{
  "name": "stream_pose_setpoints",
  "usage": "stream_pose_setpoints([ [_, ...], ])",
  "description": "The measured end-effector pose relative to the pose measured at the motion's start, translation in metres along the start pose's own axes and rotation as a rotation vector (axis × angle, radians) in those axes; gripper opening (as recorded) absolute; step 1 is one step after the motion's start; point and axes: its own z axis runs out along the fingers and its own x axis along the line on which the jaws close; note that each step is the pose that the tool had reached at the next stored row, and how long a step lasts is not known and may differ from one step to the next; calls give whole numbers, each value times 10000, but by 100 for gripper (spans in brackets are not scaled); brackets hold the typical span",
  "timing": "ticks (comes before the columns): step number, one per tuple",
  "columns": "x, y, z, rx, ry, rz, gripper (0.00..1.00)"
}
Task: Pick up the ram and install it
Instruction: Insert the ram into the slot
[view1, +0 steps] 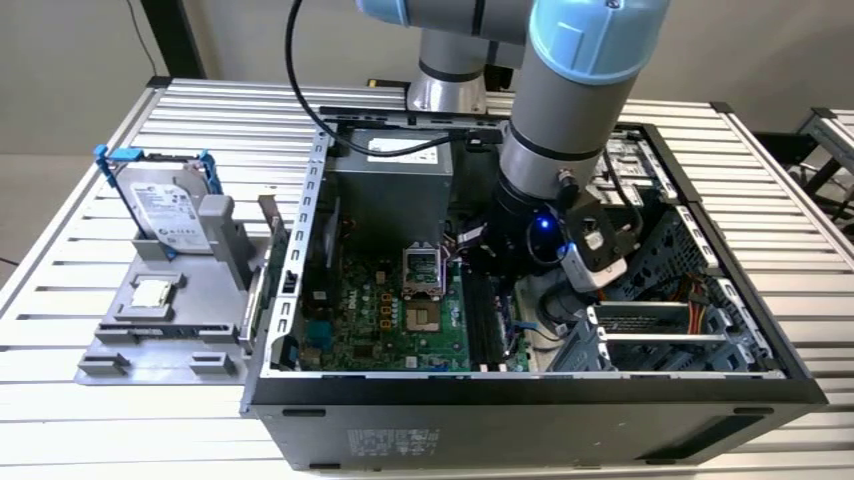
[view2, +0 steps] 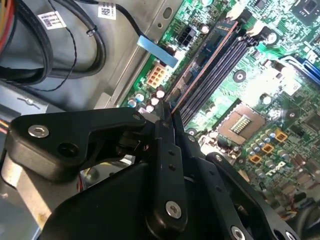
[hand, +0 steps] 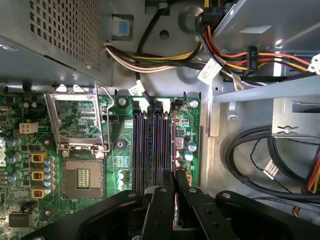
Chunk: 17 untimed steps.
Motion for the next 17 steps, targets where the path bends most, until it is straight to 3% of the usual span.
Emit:
stream_pose_setpoints([
  [8, 27, -5, 28, 34, 8, -44, 0],
  [17, 30, -6, 100, 78, 65, -43, 0],
])
